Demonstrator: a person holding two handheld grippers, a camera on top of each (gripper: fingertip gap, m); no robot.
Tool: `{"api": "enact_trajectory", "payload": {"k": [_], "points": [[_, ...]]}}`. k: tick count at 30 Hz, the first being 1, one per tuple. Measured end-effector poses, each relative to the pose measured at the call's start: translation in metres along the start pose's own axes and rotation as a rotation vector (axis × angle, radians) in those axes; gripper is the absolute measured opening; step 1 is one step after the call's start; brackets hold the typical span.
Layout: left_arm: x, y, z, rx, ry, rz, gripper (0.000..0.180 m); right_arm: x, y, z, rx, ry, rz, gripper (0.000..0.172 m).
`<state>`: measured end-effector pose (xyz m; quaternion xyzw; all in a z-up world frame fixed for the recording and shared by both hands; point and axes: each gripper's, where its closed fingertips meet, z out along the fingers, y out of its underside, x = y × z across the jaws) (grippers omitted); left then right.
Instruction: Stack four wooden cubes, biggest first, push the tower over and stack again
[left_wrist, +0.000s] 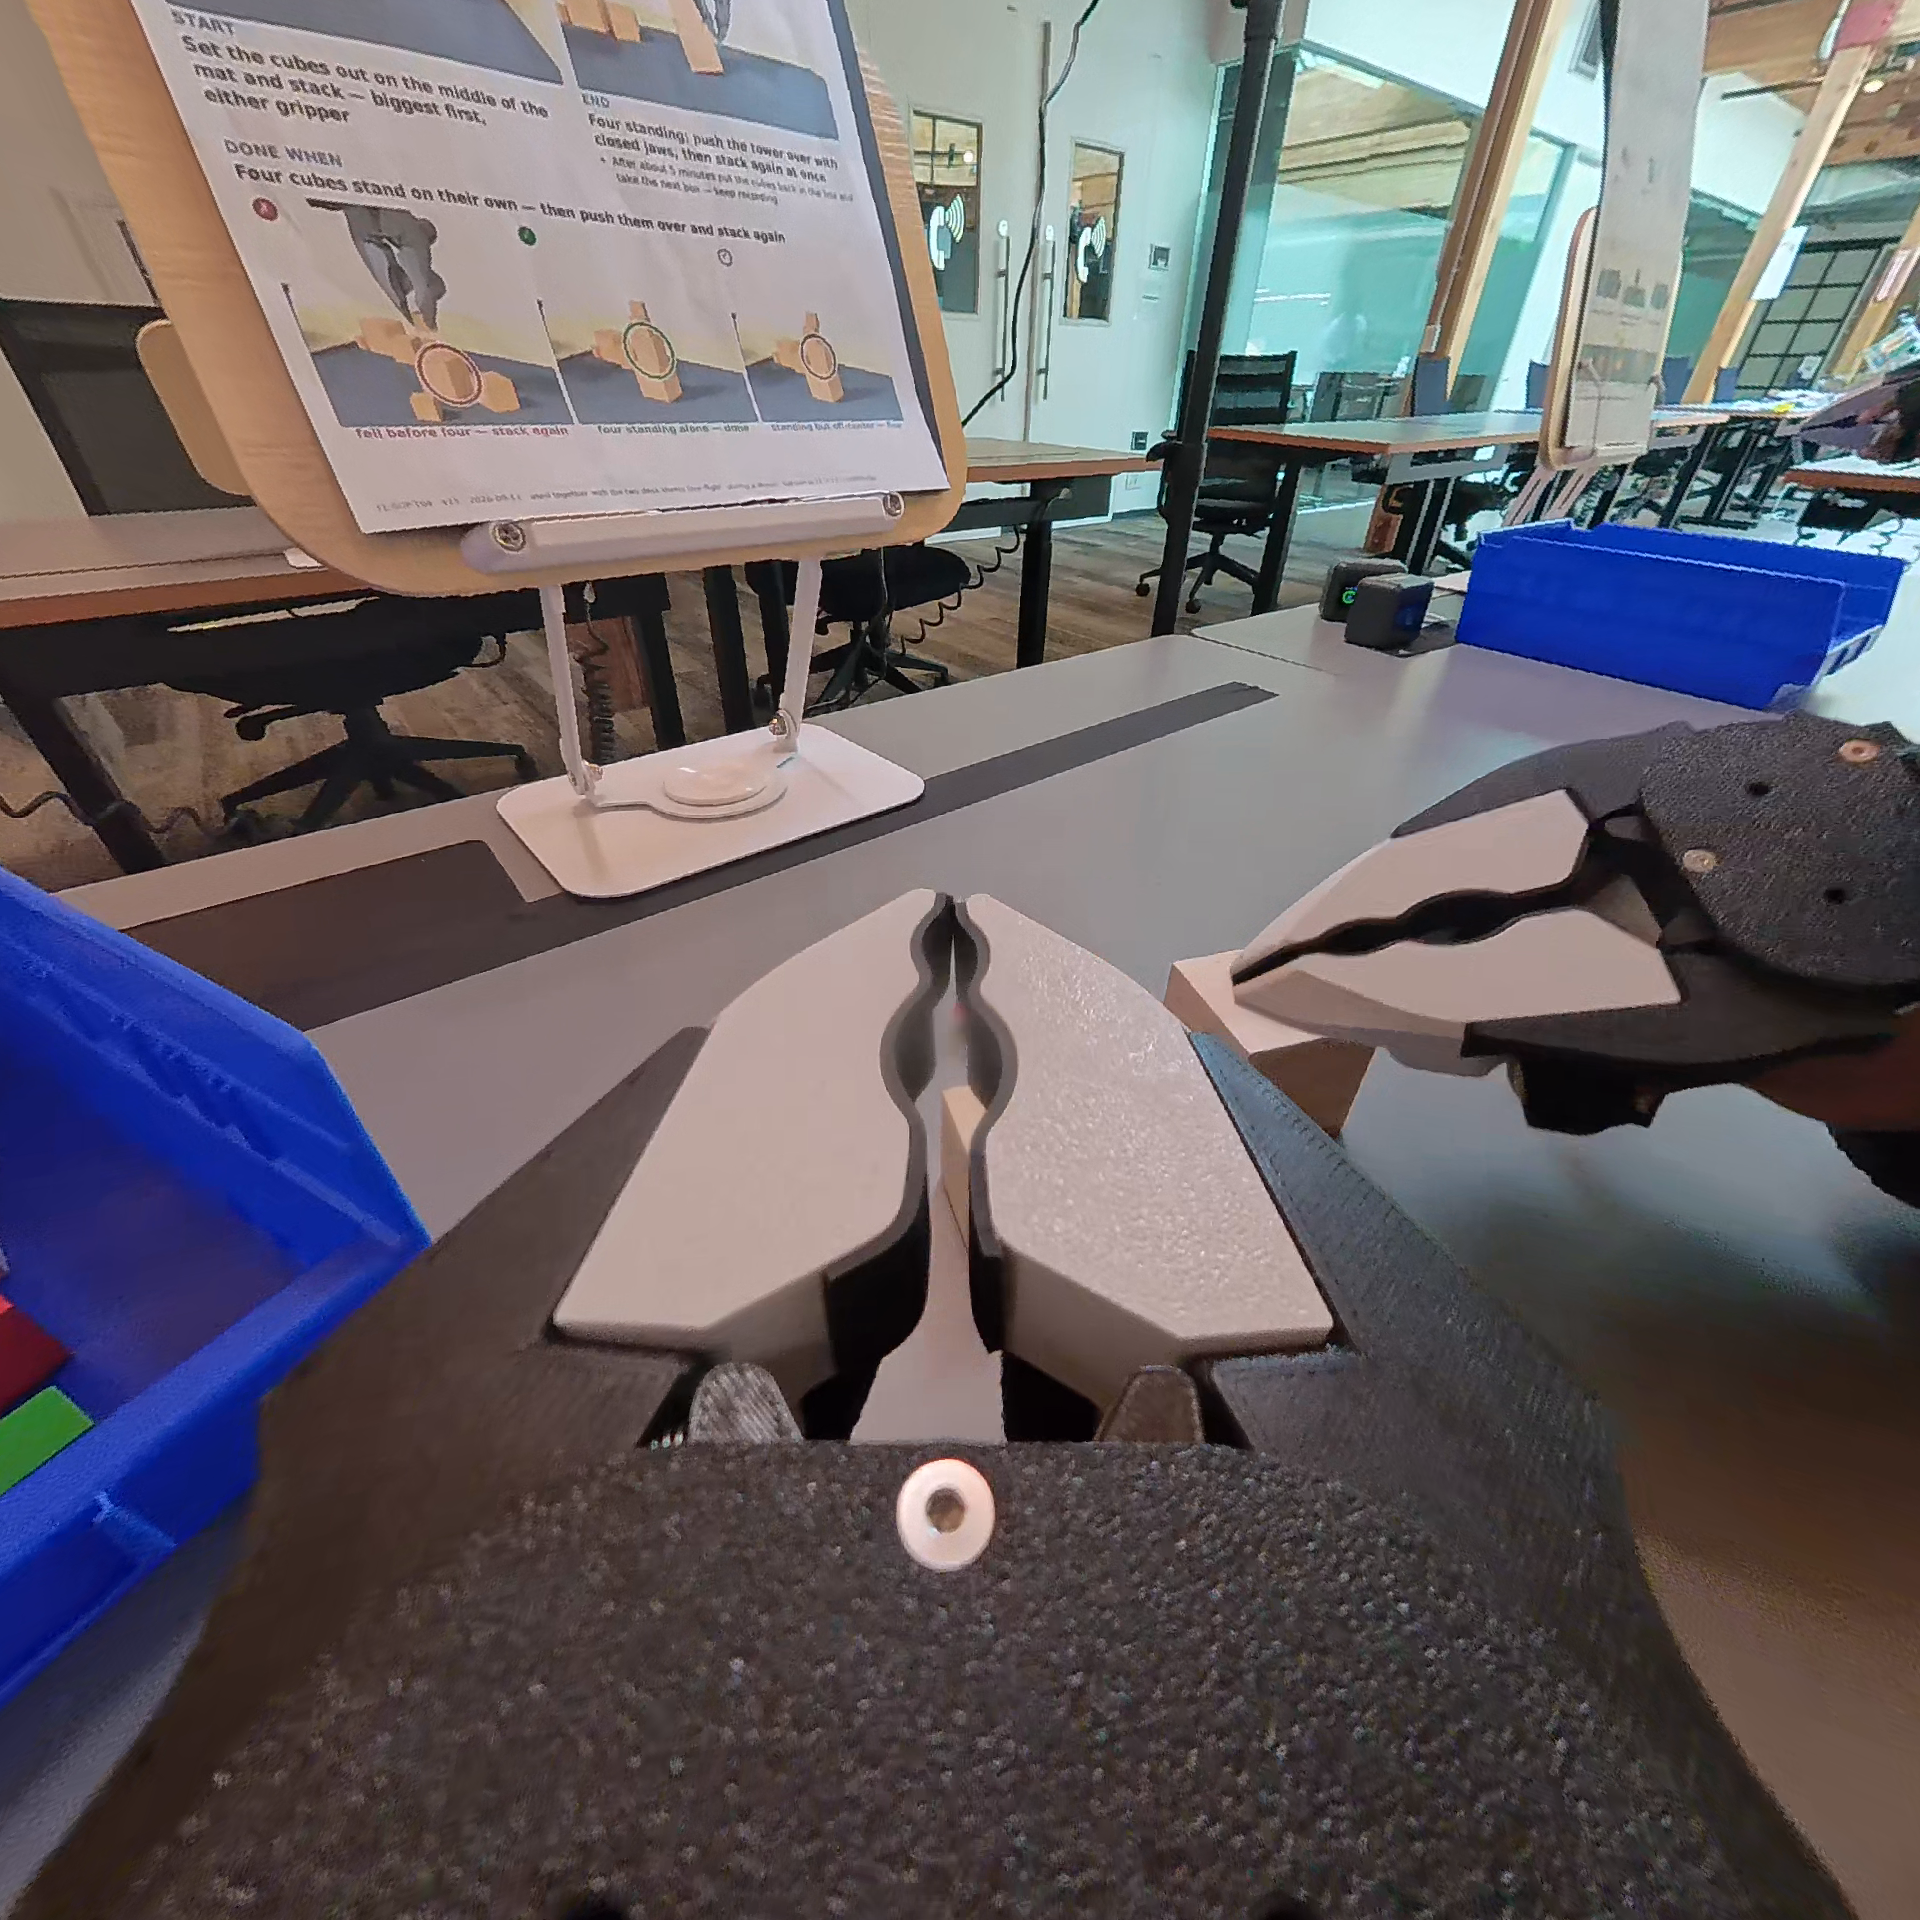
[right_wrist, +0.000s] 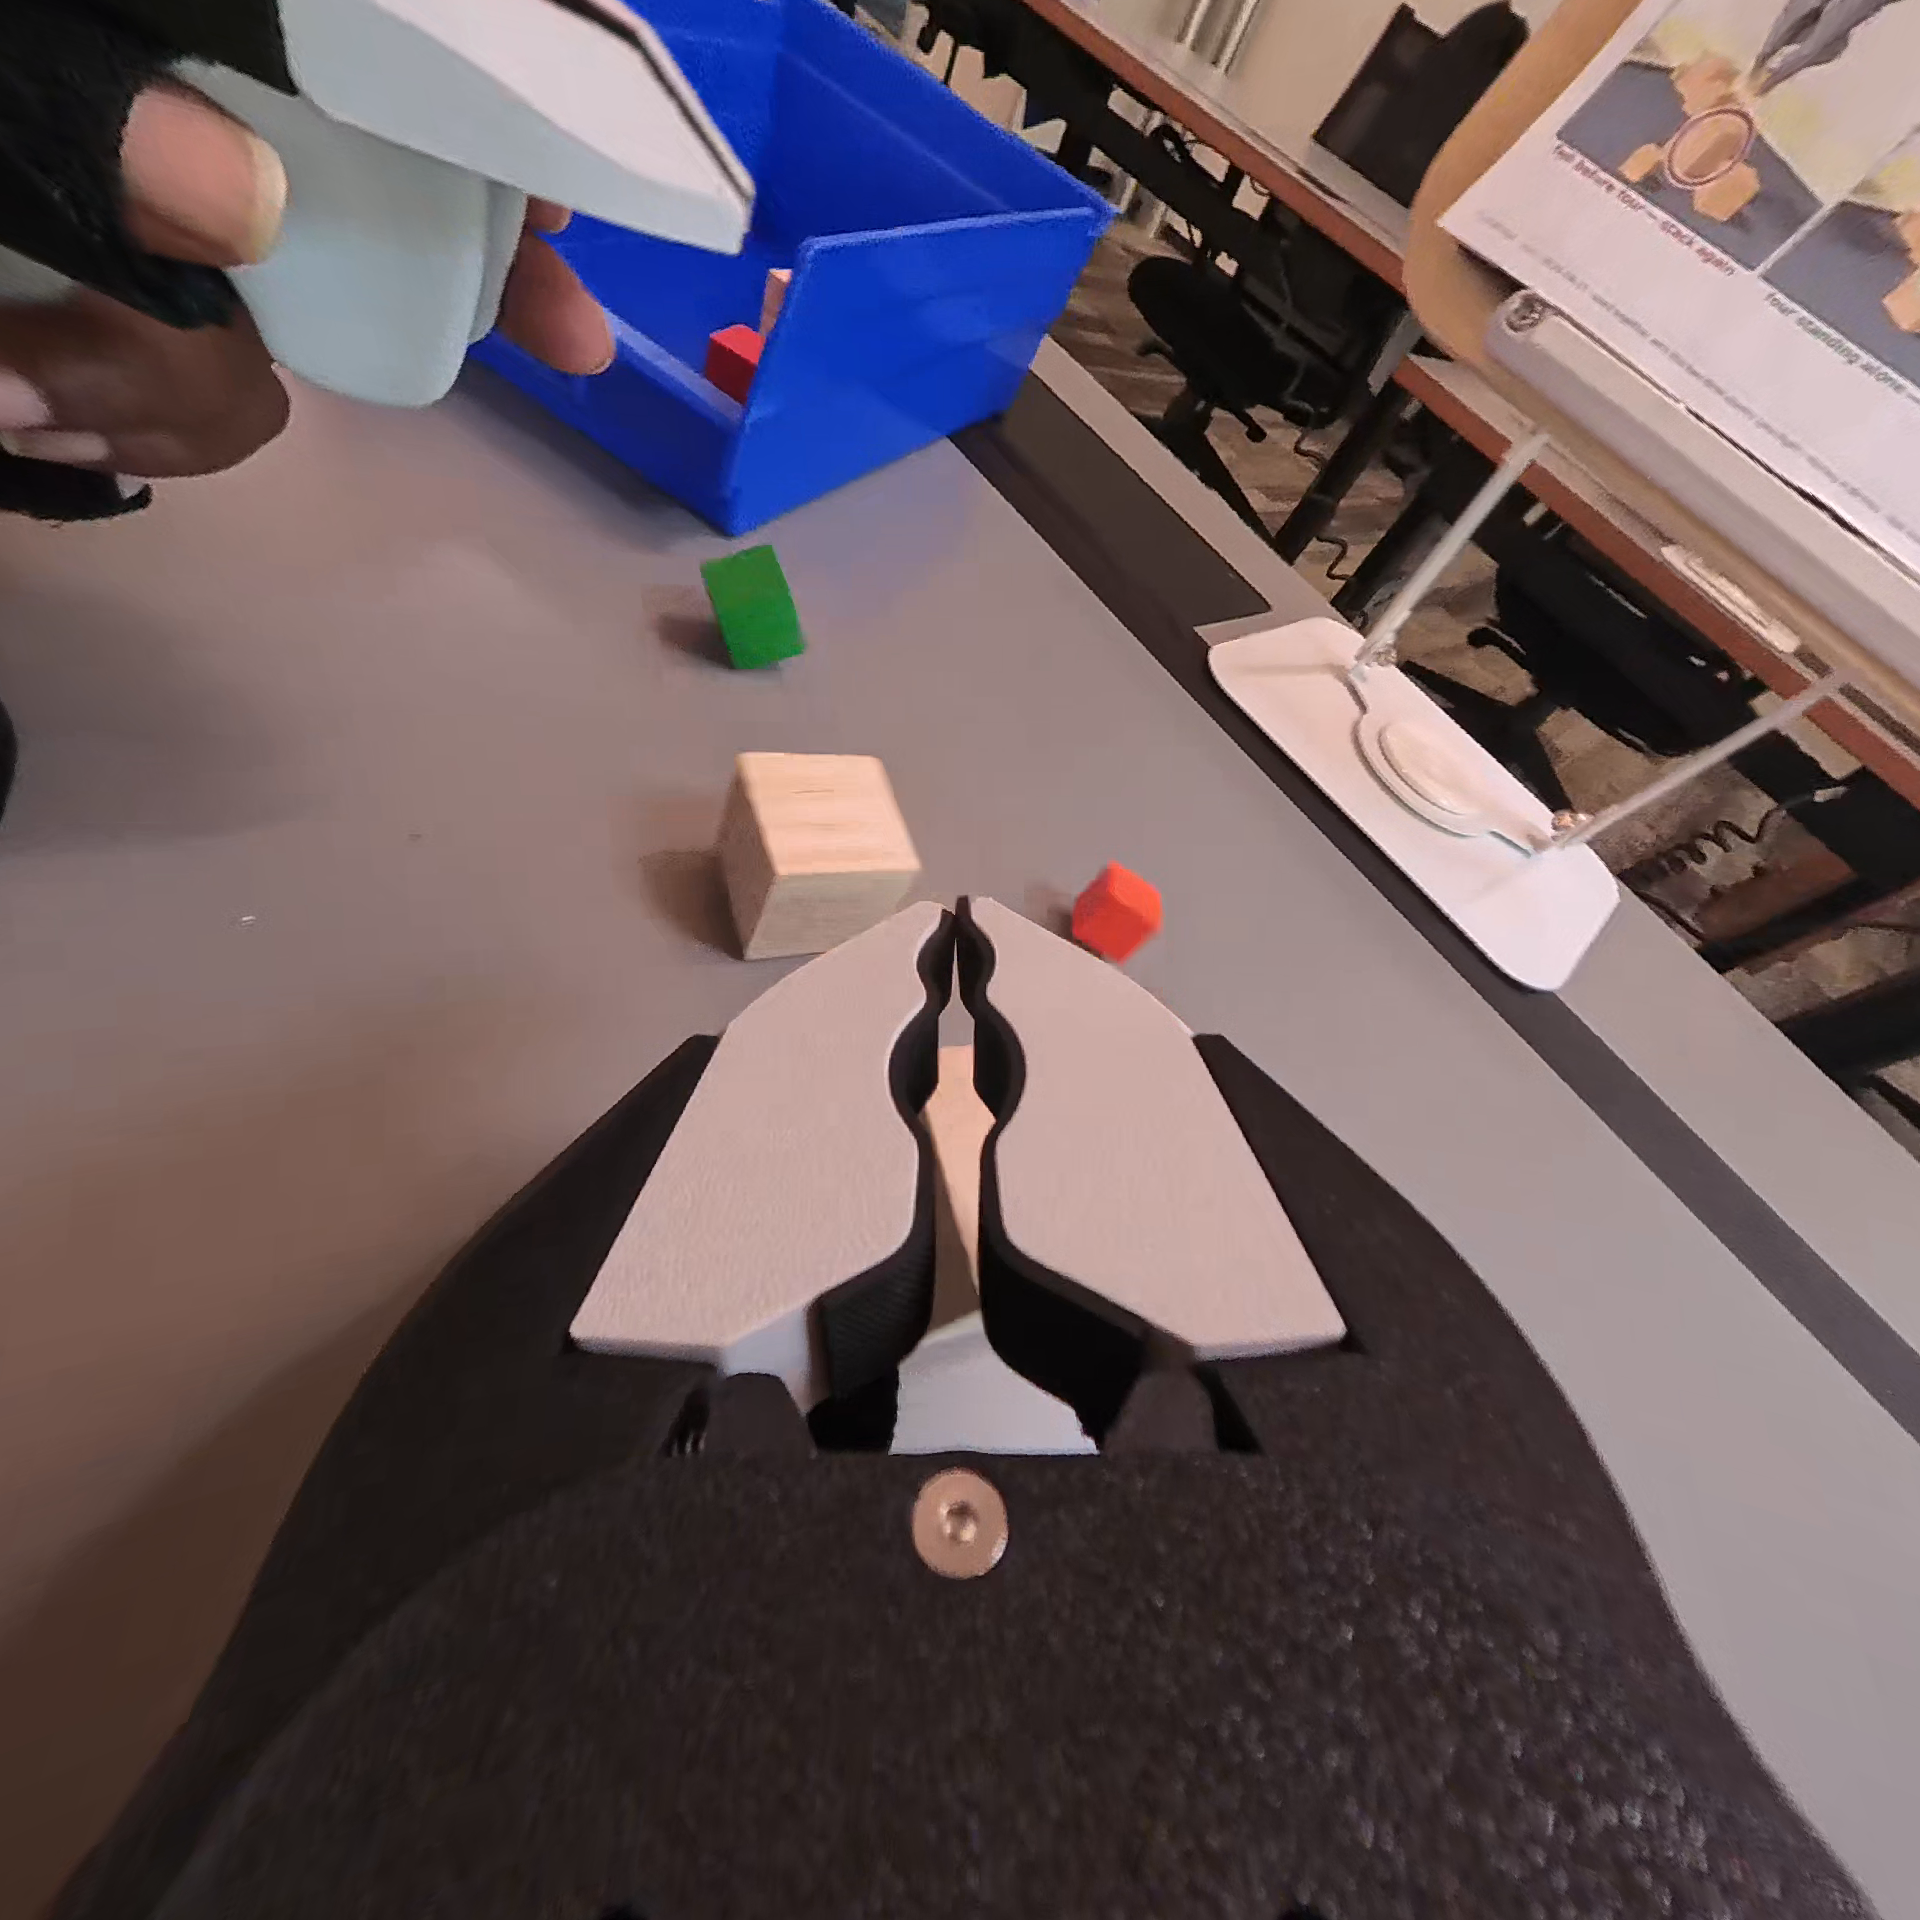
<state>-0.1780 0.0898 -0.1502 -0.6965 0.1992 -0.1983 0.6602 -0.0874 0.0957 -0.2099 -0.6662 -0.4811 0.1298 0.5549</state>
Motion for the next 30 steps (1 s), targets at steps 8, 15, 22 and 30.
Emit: {"api": "enact_trajectory", "payload": {"k": [8,15,22,30], "points": [[-0.006,0.009,0.003,-0.026,-0.028,0.002,0.000,0.054,-0.014,-0.037,0.111,0.100,0.180,0.000],[-0.014,0.014,0.004,-0.039,-0.064,-0.008,0.000,0.117,-0.006,-0.081,0.152,0.239,0.285,0.000],[-0.016,0.018,0.005,-0.054,-0.078,-0.003,0.000,0.146,0.036,-0.116,0.115,0.305,0.365,0.002],[-0.008,0.028,0.011,-0.079,-0.049,0.040,0.000,0.155,0.060,-0.124,0.186,0.311,0.434,0.014]]}}
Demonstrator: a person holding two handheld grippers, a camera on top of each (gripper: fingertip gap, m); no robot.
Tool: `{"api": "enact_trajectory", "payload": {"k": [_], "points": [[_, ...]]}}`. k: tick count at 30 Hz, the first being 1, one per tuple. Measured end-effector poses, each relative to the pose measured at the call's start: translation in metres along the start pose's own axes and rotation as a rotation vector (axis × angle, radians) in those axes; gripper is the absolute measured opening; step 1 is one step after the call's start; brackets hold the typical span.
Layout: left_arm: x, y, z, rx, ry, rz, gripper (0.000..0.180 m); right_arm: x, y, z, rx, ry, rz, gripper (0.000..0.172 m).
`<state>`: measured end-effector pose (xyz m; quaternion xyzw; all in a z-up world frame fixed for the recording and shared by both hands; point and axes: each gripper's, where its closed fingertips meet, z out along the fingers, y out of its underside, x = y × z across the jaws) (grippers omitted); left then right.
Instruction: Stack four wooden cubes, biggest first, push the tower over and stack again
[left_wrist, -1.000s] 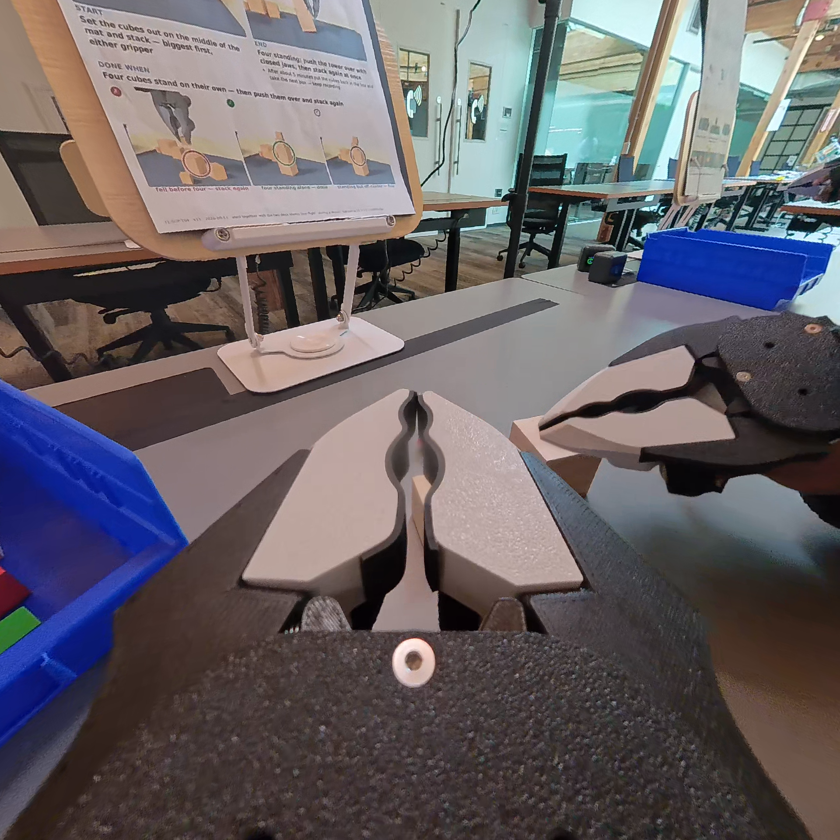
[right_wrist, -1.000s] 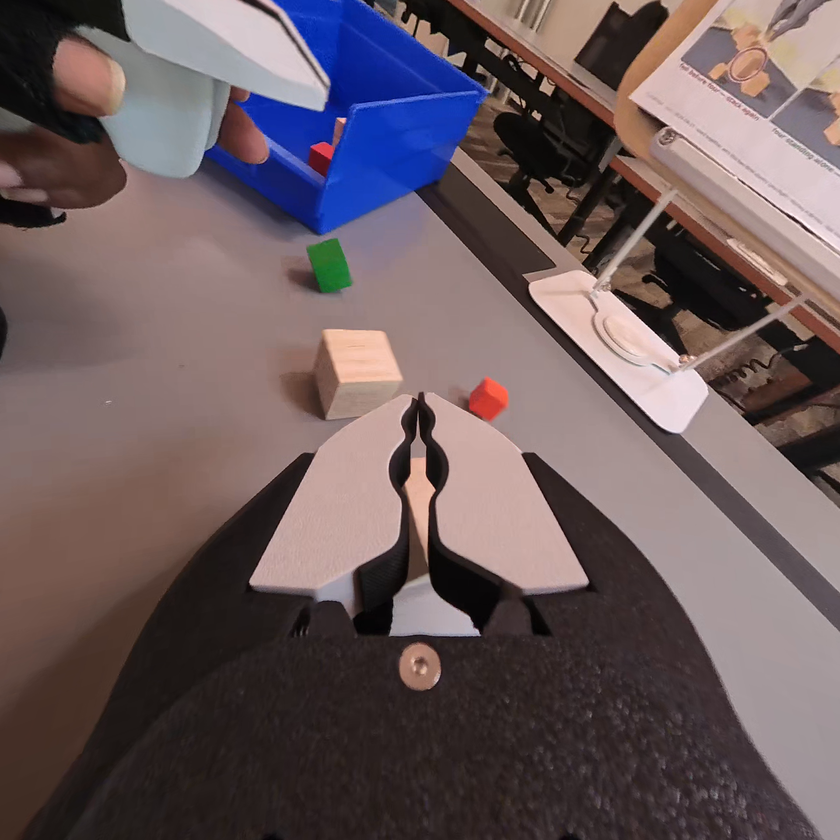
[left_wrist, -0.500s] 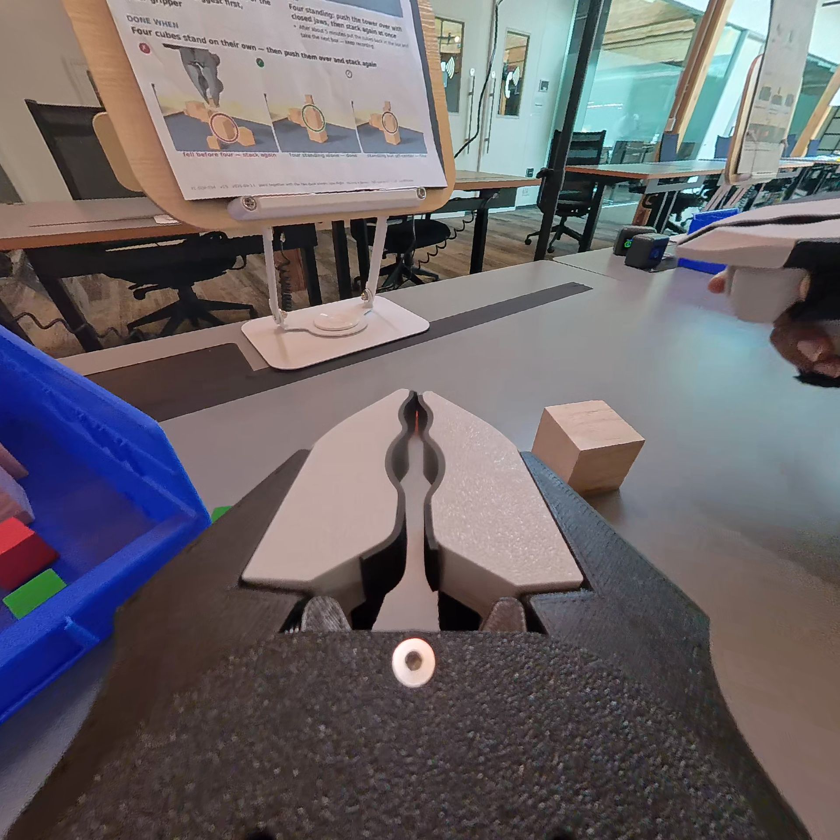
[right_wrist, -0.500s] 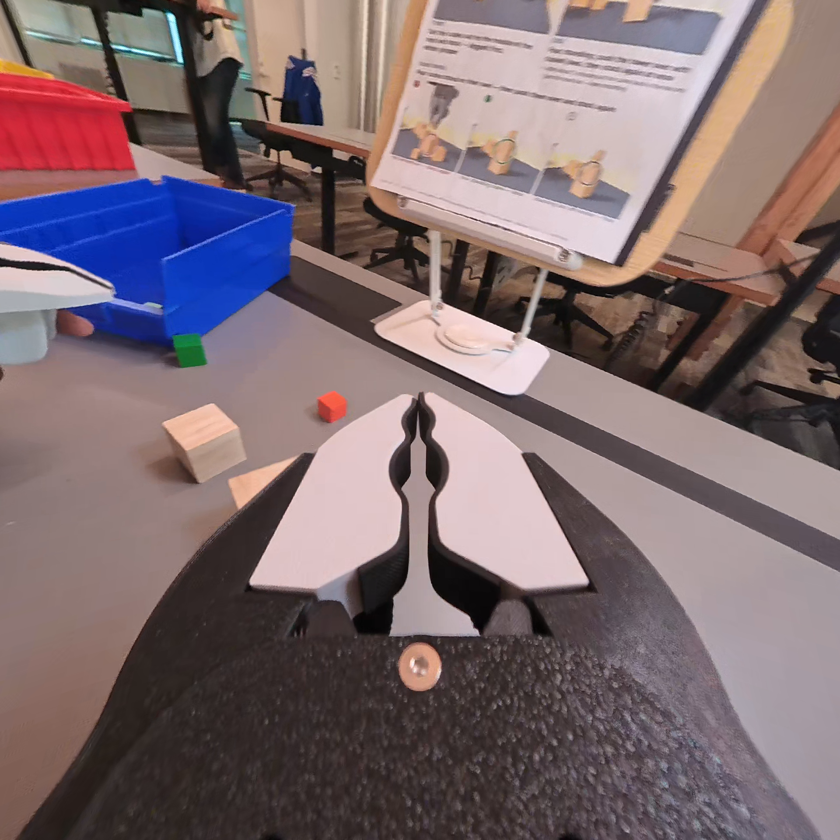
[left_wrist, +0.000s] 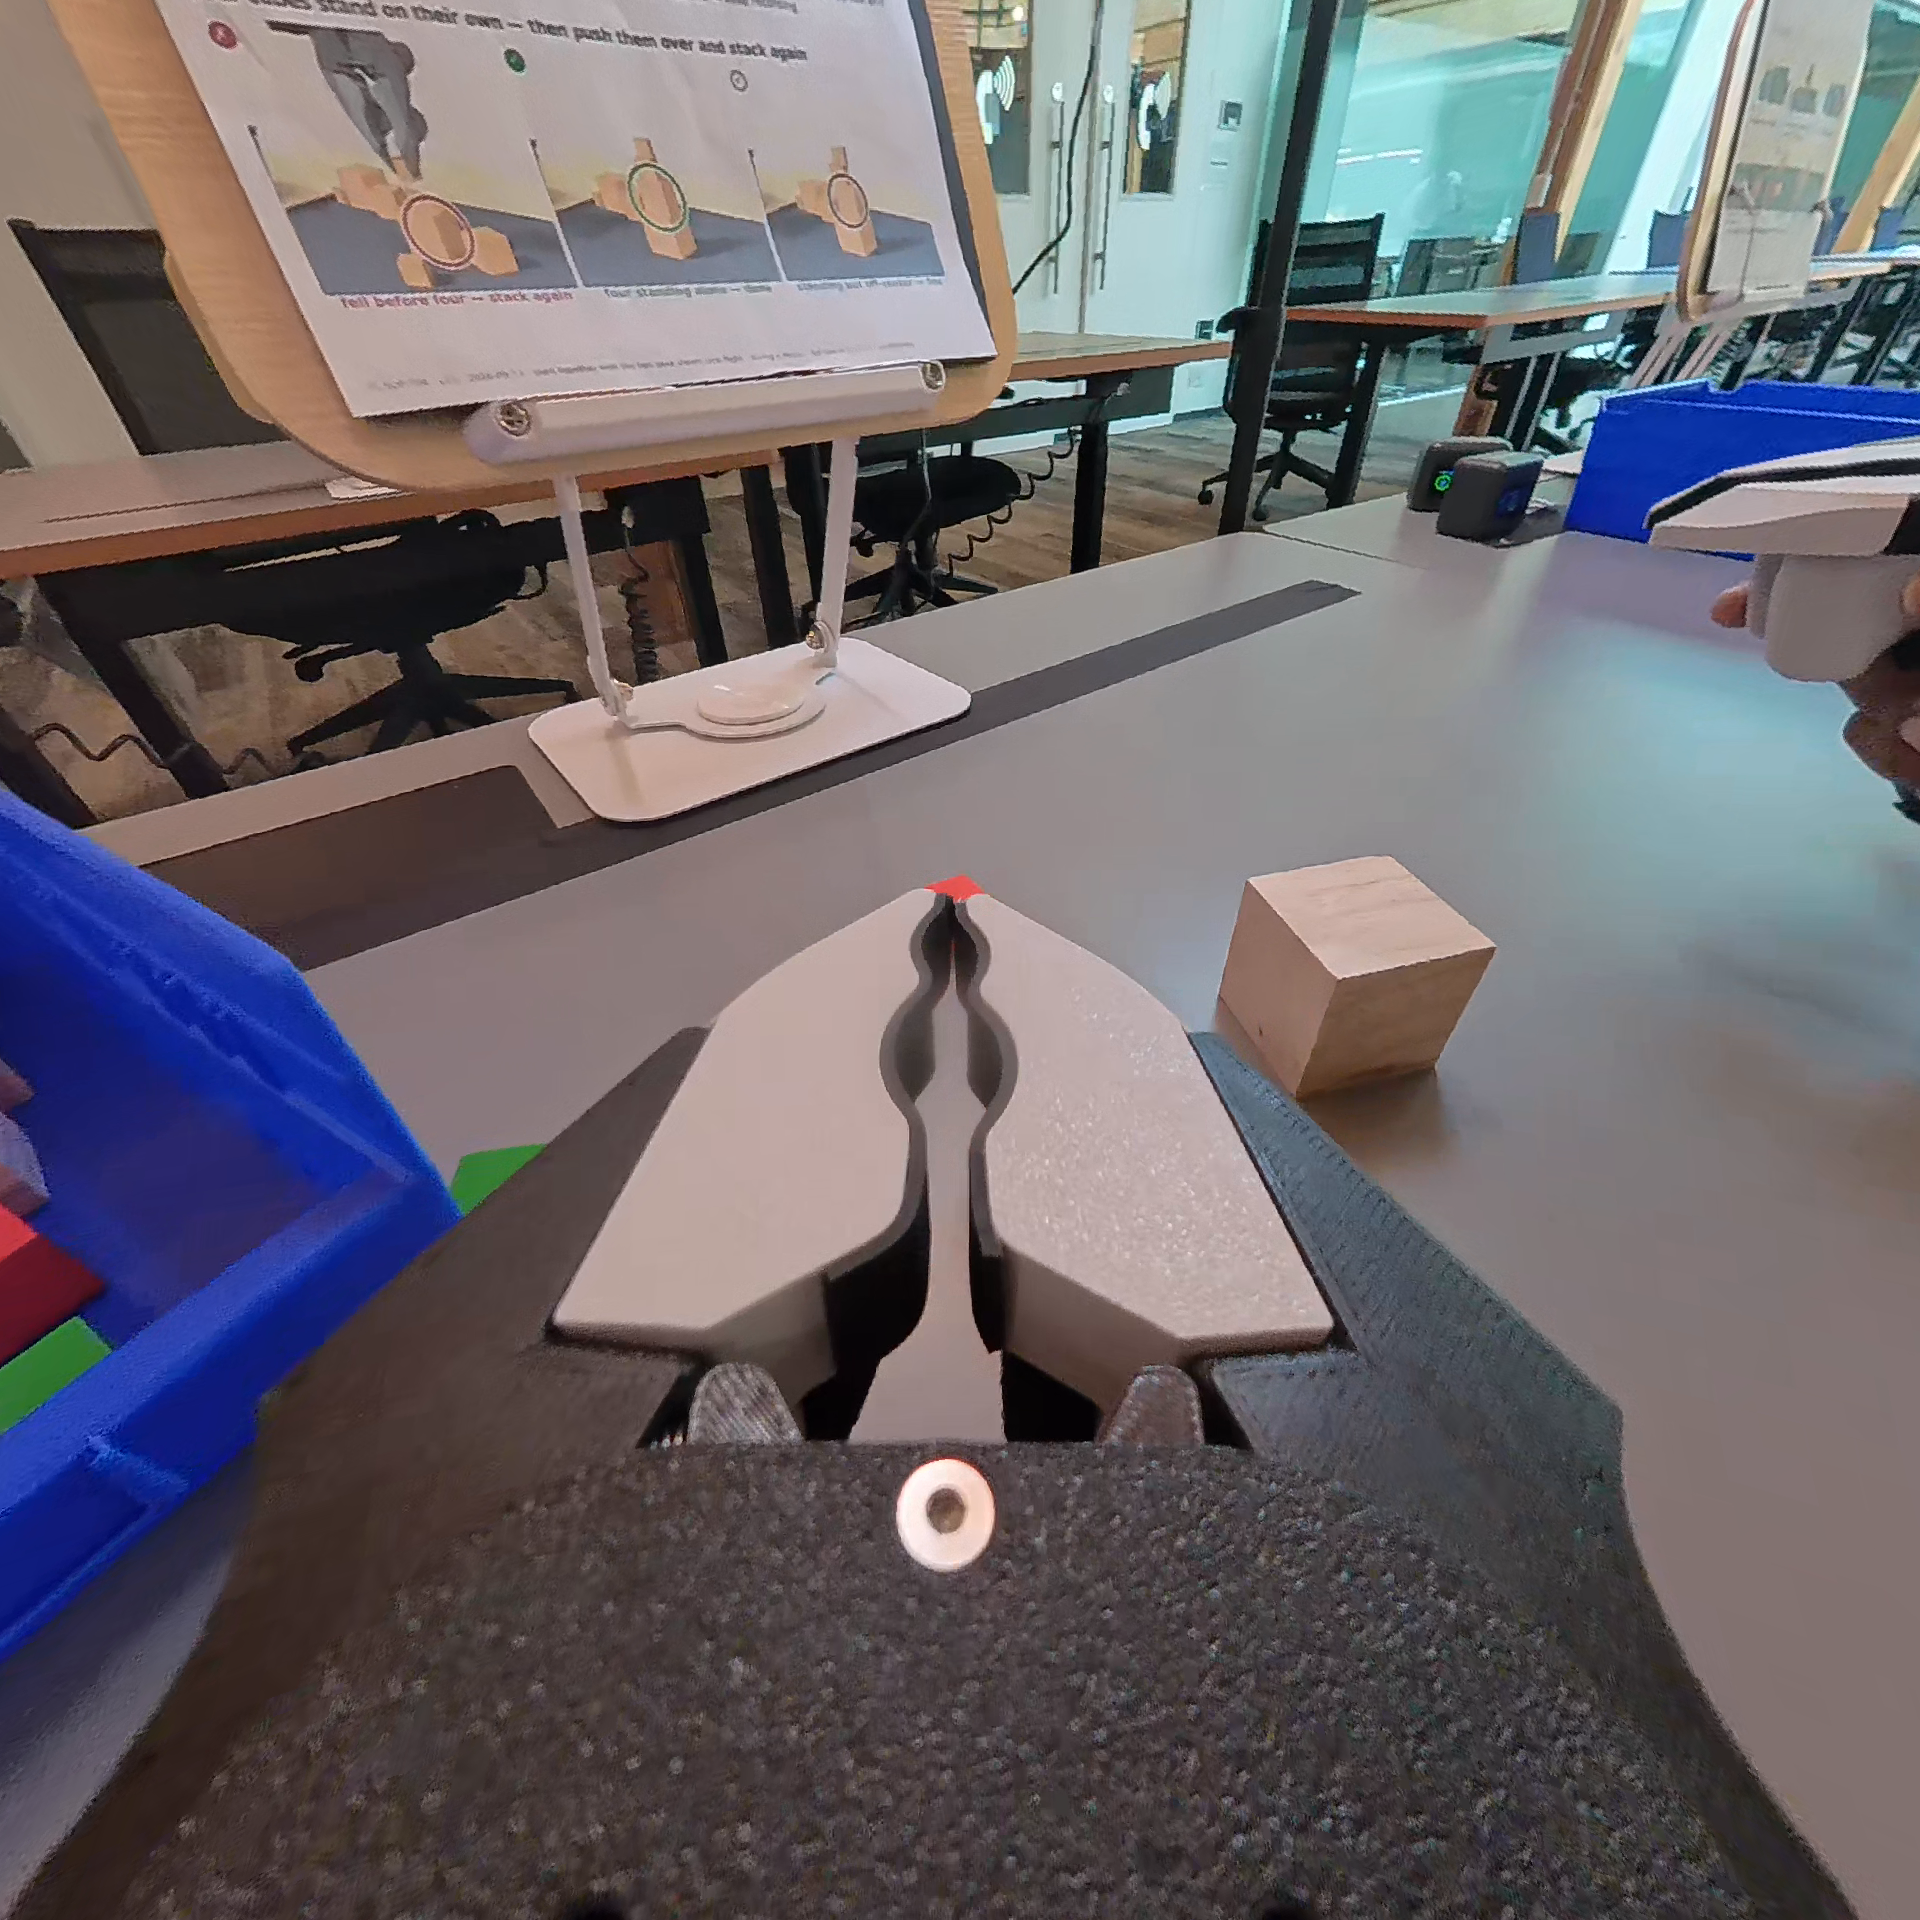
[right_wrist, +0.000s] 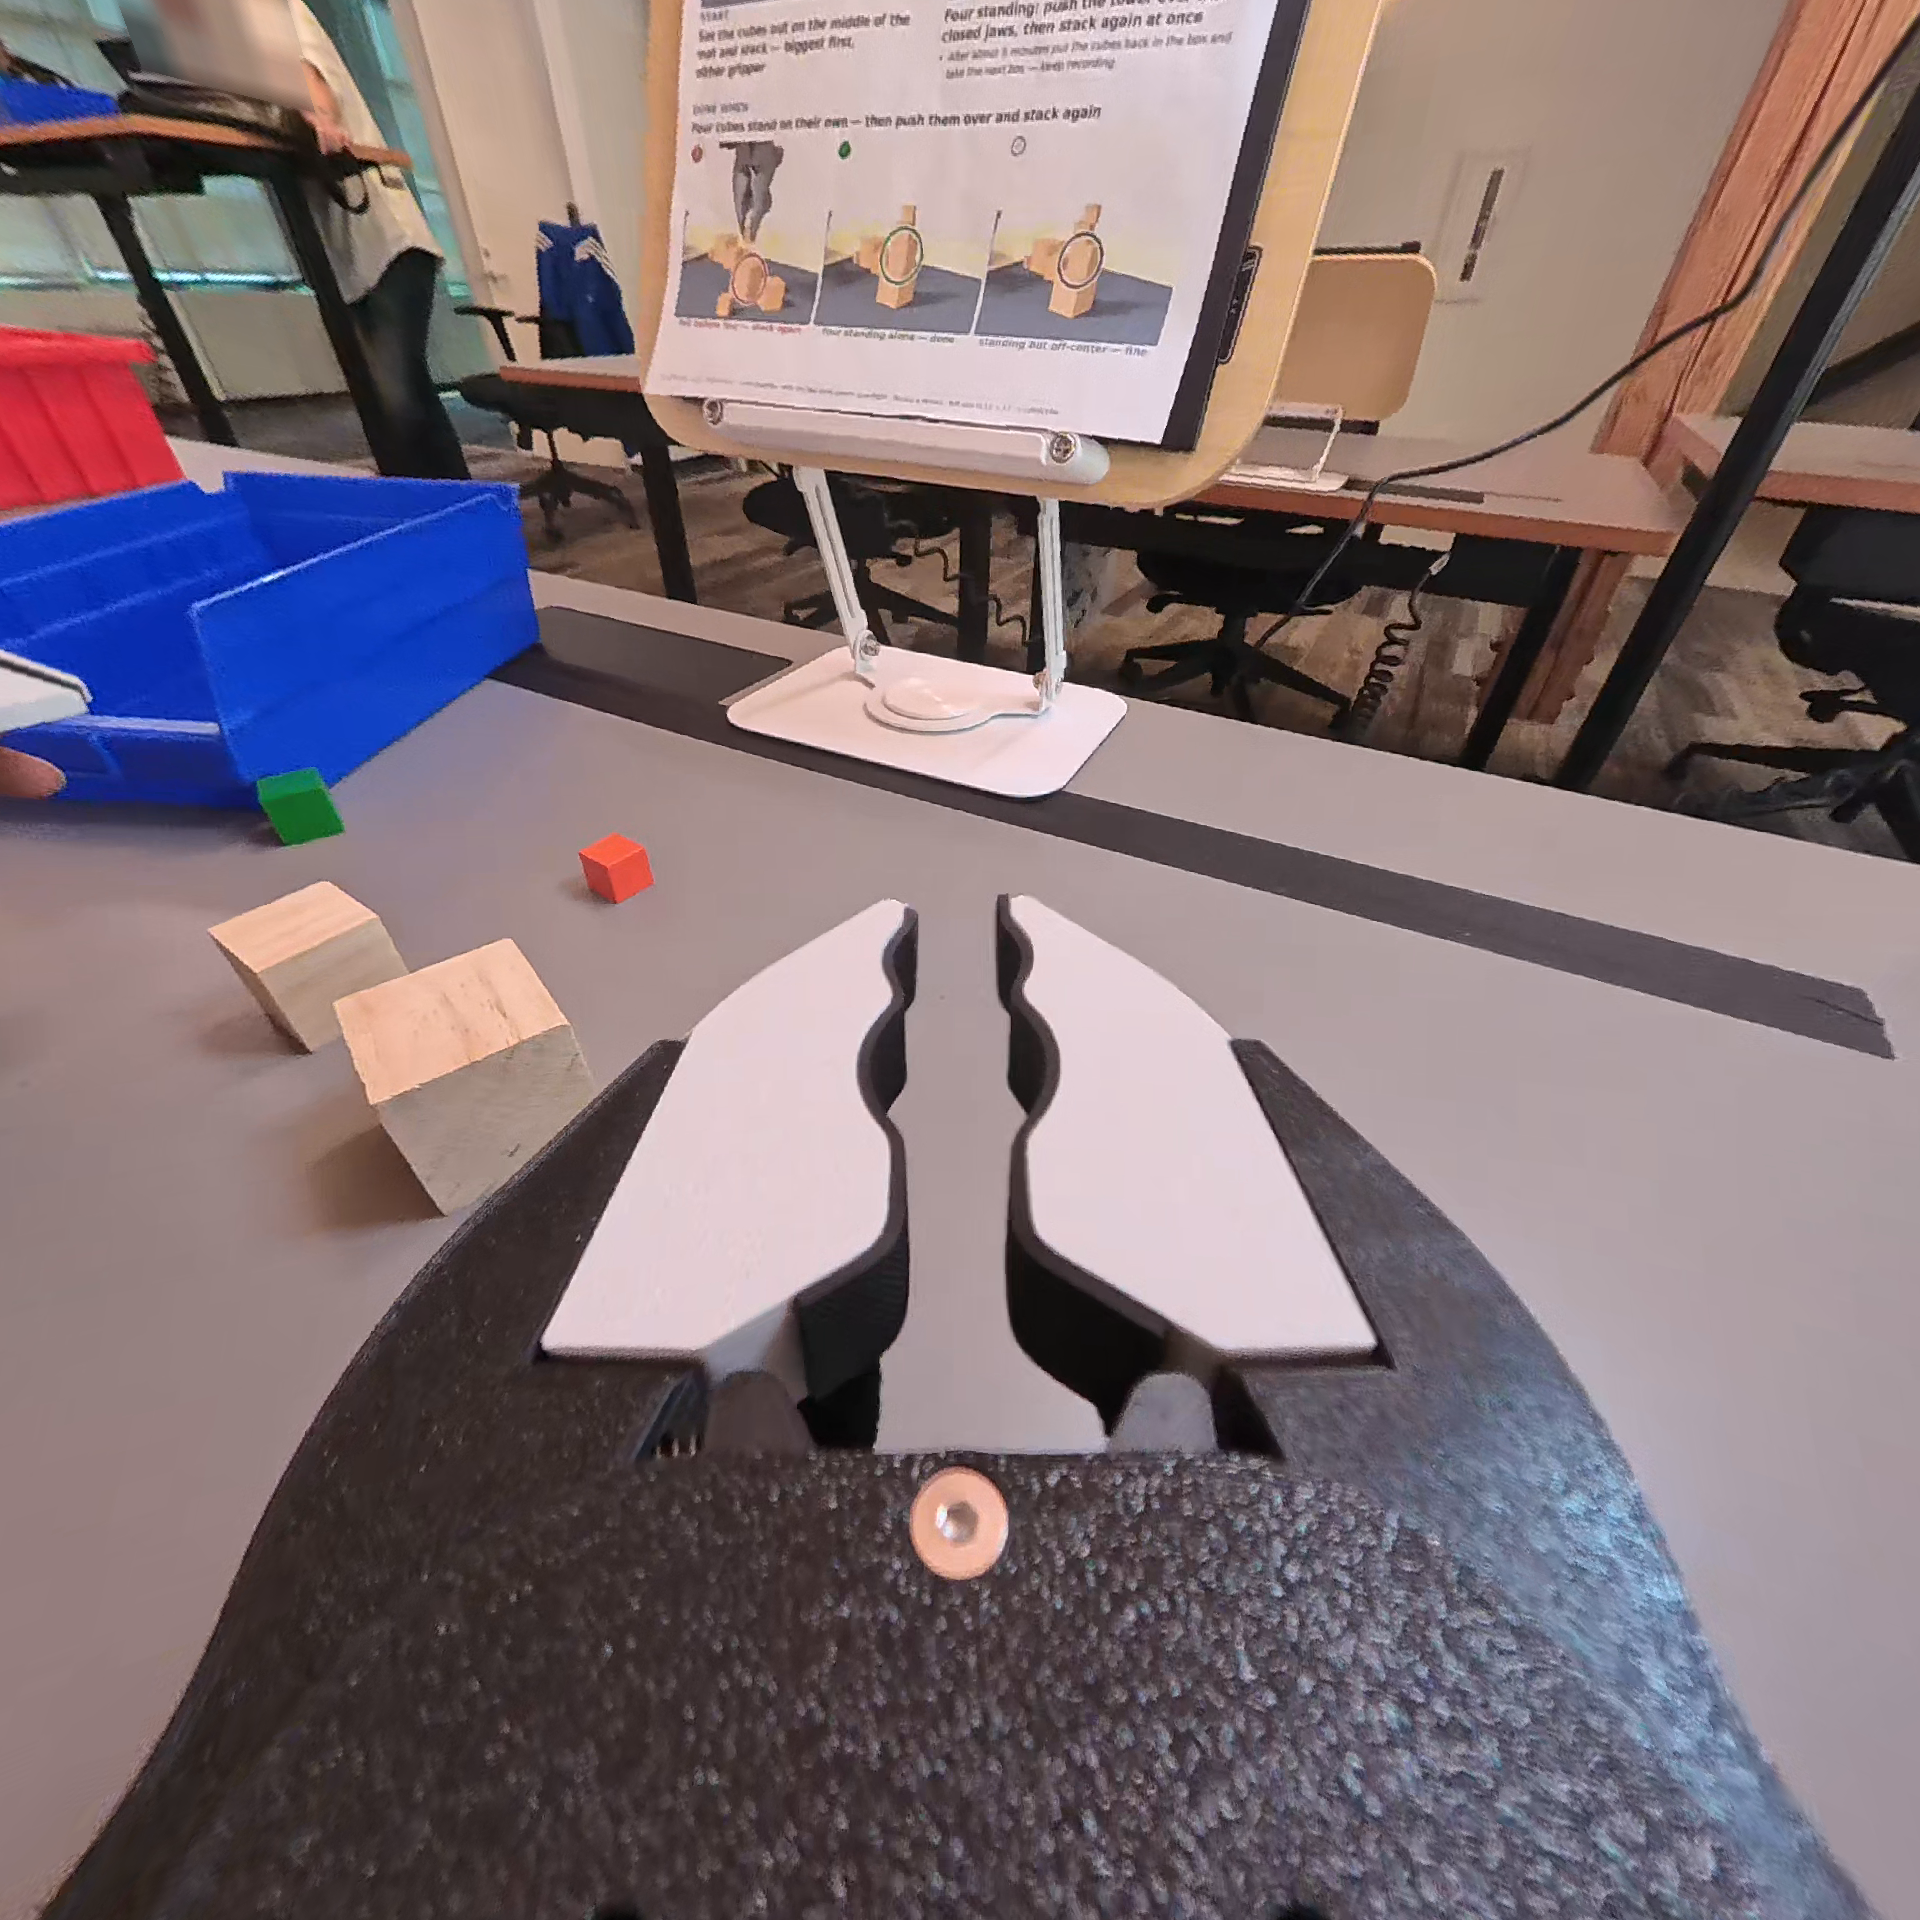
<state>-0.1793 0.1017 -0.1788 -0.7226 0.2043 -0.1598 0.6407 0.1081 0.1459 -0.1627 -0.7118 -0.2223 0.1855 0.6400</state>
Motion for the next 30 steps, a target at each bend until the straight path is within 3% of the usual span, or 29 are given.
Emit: {"api": "enact_trajectory", "payload": {"k": [9,14,21,30], "points": [[0.018,0.006,0.006,-0.014,0.087,0.018,0.008,0.009,0.003,-0.004,0.033,0.002,-0.022,0.029],[0.052,0.014,0.016,-0.052,0.262,0.027,0.026,0.002,0.008,0.000,0.018,-0.040,-0.032,0.030],[0.090,0.027,0.043,-0.175,0.456,0.144,0.036,-0.005,0.010,0.000,-0.003,-0.069,-0.069,0.028],[0.110,0.048,0.066,-0.406,0.657,0.288,0.057,-0.010,0.010,-0.001,-0.011,-0.101,-0.063,0.026]]}}
